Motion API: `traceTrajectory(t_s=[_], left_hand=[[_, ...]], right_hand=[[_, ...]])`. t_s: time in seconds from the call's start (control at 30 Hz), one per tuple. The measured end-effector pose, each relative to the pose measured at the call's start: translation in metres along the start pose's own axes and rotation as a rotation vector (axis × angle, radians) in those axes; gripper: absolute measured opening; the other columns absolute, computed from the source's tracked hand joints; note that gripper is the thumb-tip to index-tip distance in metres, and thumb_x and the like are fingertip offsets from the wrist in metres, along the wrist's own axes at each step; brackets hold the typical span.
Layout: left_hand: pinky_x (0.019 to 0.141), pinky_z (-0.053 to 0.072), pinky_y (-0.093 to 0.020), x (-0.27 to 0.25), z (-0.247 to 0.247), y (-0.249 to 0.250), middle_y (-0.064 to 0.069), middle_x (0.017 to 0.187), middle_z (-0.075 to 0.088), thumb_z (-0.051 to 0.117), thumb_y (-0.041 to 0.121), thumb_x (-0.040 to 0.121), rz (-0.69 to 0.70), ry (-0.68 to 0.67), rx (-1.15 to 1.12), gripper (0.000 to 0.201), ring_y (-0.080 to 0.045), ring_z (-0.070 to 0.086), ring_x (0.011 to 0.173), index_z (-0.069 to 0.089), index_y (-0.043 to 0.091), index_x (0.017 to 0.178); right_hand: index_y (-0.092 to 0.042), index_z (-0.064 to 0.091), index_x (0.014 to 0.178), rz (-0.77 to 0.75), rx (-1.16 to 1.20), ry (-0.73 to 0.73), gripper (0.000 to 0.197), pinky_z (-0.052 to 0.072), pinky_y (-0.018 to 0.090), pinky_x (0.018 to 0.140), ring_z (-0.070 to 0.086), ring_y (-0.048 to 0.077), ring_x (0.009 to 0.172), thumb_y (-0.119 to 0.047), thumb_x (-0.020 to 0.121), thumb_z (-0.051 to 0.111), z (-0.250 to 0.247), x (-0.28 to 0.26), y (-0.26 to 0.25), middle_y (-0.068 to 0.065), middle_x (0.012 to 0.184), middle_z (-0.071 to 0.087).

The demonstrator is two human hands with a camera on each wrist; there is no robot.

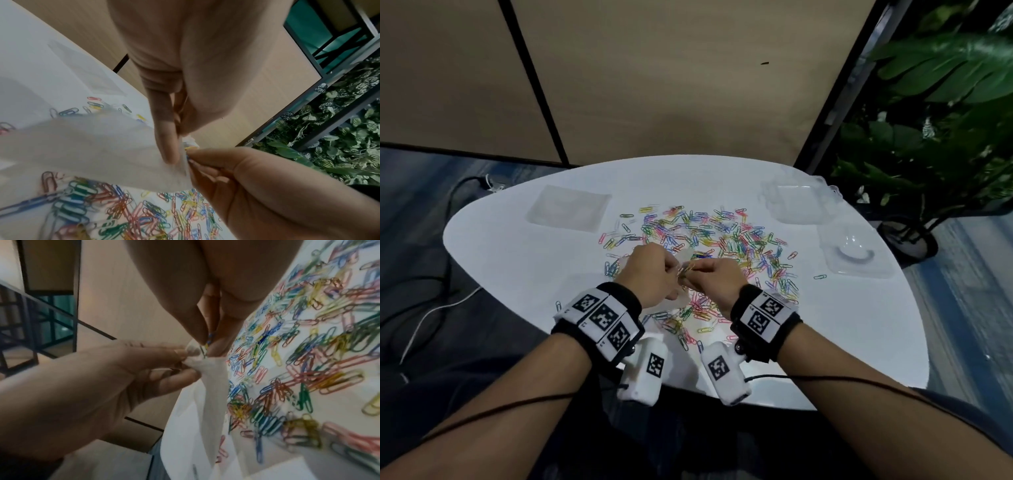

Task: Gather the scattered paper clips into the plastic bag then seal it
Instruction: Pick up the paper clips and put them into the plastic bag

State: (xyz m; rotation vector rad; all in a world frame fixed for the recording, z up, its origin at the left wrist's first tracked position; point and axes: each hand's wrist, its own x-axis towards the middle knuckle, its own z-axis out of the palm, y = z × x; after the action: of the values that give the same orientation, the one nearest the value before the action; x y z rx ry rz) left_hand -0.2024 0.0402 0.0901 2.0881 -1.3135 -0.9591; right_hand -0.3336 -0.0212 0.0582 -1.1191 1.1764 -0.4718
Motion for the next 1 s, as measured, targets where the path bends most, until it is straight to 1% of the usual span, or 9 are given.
traceTrajectory(t_s=[0.17, 0.33, 0.47, 0.53, 0.6, 0.67, 0.73, 0.83, 1.0], left_hand=[[0.073, 0.065, -0.038, 0.001, 0.0, -0.001, -0.02, 0.08, 0.077, 0.057, 0.007, 0.098, 0.015, -0.029, -0.016, 0.022, -0.028, 0.078, 0.068, 0.077, -0.001, 0.095], [0.063, 0.063, -0.022, -0.003, 0.007, 0.002, -0.012, 0.08, 0.076, 0.057, 0.005, 0.098, 0.071, -0.02, 0.036, 0.02, -0.018, 0.075, 0.061, 0.077, 0.002, 0.099], [0.075, 0.064, -0.04, 0.004, 0.006, -0.003, -0.016, 0.072, 0.076, 0.056, 0.003, 0.096, 0.059, 0.044, 0.096, 0.023, -0.021, 0.076, 0.063, 0.078, 0.001, 0.091], [0.078, 0.064, -0.039, 0.006, 0.003, -0.004, -0.015, 0.072, 0.076, 0.054, 0.003, 0.097, 0.044, 0.057, 0.093, 0.024, -0.021, 0.075, 0.062, 0.078, 0.003, 0.097], [0.077, 0.065, -0.04, 0.006, -0.001, -0.002, -0.015, 0.075, 0.076, 0.053, 0.003, 0.097, 0.035, 0.061, 0.079, 0.024, -0.023, 0.076, 0.063, 0.077, 0.0, 0.096], [0.079, 0.064, -0.041, 0.005, -0.005, 0.002, -0.015, 0.083, 0.078, 0.053, 0.005, 0.097, 0.029, 0.072, 0.081, 0.024, -0.023, 0.077, 0.067, 0.077, 0.002, 0.099], [0.085, 0.063, -0.041, 0.002, -0.007, 0.007, -0.014, 0.098, 0.078, 0.054, 0.008, 0.096, 0.038, 0.083, 0.105, 0.027, -0.026, 0.077, 0.076, 0.076, 0.008, 0.112], [0.091, 0.059, -0.039, -0.001, -0.005, 0.011, -0.011, 0.1, 0.078, 0.054, 0.01, 0.095, 0.068, 0.082, 0.144, 0.03, -0.028, 0.073, 0.085, 0.077, 0.013, 0.113], [0.084, 0.058, -0.031, 0.001, 0.002, 0.013, -0.009, 0.096, 0.077, 0.057, 0.012, 0.094, 0.057, 0.073, 0.143, 0.025, -0.022, 0.068, 0.08, 0.079, 0.012, 0.107]], right_hand=[[0.018, 0.061, 0.113, 0.182, 0.177, -0.221, 0.028, 0.052, 0.029, 0.093, 0.061, 0.023, 0.096, 0.014, 0.088, 0.05, 0.0, 0.003, 0.002, 0.021, 0.103, 0.062], [-0.005, 0.072, 0.107, -0.057, -0.668, -0.158, 0.029, 0.048, 0.031, 0.064, 0.055, 0.022, 0.071, 0.004, 0.086, 0.055, -0.002, 0.003, -0.003, 0.008, 0.081, 0.063], [-0.008, 0.077, 0.093, -0.113, -0.49, -0.181, 0.023, 0.059, 0.042, 0.086, 0.072, 0.026, 0.087, 0.006, 0.084, 0.062, -0.009, -0.004, -0.021, 0.011, 0.09, 0.074], [-0.008, 0.078, 0.083, -0.195, -0.441, -0.138, 0.027, 0.061, 0.038, 0.08, 0.074, 0.025, 0.083, 0.007, 0.087, 0.055, -0.019, -0.008, -0.032, 0.014, 0.087, 0.076], [-0.013, 0.078, 0.083, -0.296, -0.628, -0.041, 0.033, 0.06, 0.029, 0.066, 0.073, 0.025, 0.076, 0.004, 0.088, 0.05, -0.039, -0.01, -0.039, 0.009, 0.092, 0.076], [-0.019, 0.076, 0.098, -0.299, -0.964, 0.049, 0.028, 0.058, 0.03, 0.073, 0.07, 0.024, 0.084, -0.005, 0.088, 0.053, -0.072, -0.003, -0.029, 0.005, 0.114, 0.07], [-0.019, 0.055, 0.134, -0.086, -1.293, 0.058, 0.046, 0.048, 0.036, 0.101, 0.056, 0.027, 0.121, -0.026, 0.09, 0.063, -0.106, 0.006, -0.004, 0.01, 0.141, 0.051], [-0.018, 0.015, 0.153, 0.251, -1.386, -0.003, 0.092, 0.041, 0.048, 0.108, 0.042, 0.037, 0.135, -0.052, 0.084, 0.065, -0.134, 0.011, 0.047, 0.02, 0.152, 0.029], [-0.023, -0.003, 0.155, 0.099, -1.385, -0.119, 0.1, 0.028, 0.054, 0.116, 0.019, 0.042, 0.146, -0.054, 0.086, 0.062, -0.105, -0.003, 0.085, 0.014, 0.162, 0.003]])
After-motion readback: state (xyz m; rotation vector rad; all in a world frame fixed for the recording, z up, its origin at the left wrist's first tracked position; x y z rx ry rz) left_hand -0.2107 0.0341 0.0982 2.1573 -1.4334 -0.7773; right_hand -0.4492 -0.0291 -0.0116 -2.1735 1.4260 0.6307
